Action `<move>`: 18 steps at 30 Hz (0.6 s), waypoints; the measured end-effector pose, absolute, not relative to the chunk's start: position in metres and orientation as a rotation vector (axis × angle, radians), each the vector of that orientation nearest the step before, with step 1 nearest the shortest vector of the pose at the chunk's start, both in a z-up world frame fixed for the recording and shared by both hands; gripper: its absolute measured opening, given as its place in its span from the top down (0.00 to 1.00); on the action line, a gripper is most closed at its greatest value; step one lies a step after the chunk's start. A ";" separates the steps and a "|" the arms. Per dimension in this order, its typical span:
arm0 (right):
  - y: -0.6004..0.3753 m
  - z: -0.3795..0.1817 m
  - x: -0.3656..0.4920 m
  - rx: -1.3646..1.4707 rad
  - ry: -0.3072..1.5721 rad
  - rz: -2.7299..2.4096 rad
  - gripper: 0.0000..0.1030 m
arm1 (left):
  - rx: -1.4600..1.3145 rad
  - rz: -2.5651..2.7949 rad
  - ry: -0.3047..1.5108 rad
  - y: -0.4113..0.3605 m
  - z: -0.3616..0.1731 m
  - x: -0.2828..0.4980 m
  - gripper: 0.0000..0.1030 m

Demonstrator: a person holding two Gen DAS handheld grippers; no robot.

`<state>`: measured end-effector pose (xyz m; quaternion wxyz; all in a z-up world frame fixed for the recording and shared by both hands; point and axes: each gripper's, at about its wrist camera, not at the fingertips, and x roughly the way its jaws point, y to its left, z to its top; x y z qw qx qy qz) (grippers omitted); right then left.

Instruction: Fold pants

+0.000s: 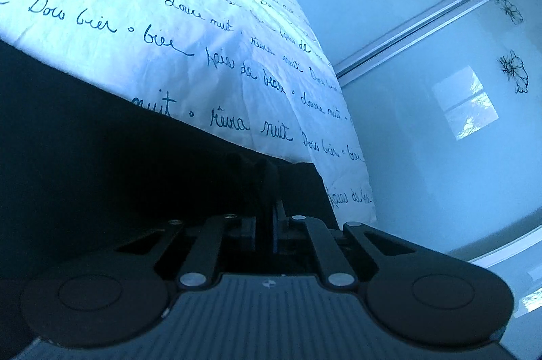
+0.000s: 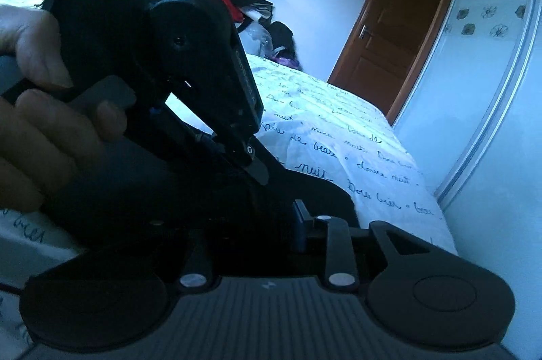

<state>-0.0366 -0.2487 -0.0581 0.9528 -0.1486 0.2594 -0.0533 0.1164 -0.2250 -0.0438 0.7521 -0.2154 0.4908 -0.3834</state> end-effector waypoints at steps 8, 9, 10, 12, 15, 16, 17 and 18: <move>-0.235 -0.056 -0.039 -0.316 0.527 -0.054 0.90 | -0.303 -0.828 0.951 -0.218 -0.027 0.104 0.89; -0.233 -0.055 -0.039 -0.315 0.525 -0.043 0.90 | -0.278 -0.827 0.933 -0.215 -0.025 0.102 0.89; -0.231 -0.055 -0.039 -0.314 0.523 -0.034 0.90 | -0.250 -0.822 0.912 -0.212 -0.024 0.100 0.89; -0.225 -0.054 -0.037 -0.305 0.524 -0.003 0.90 | -0.205 -0.807 0.881 -0.204 -0.021 0.097 0.89; -0.215 -0.053 -0.032 -0.302 0.522 0.048 0.90 | -0.179 -0.780 0.871 -0.192 -0.021 0.098 0.89; -0.211 -0.053 -0.031 -0.306 0.523 0.061 0.90 | -0.170 -0.771 0.875 -0.187 -0.022 0.099 0.89; -0.208 -0.053 -0.029 -0.307 0.524 0.076 0.90 | -0.168 -0.764 0.878 -0.183 -0.022 0.101 0.89; -0.204 -0.053 -0.028 -0.305 0.527 0.093 0.90 | -0.164 -0.755 0.879 -0.179 -0.022 0.102 0.89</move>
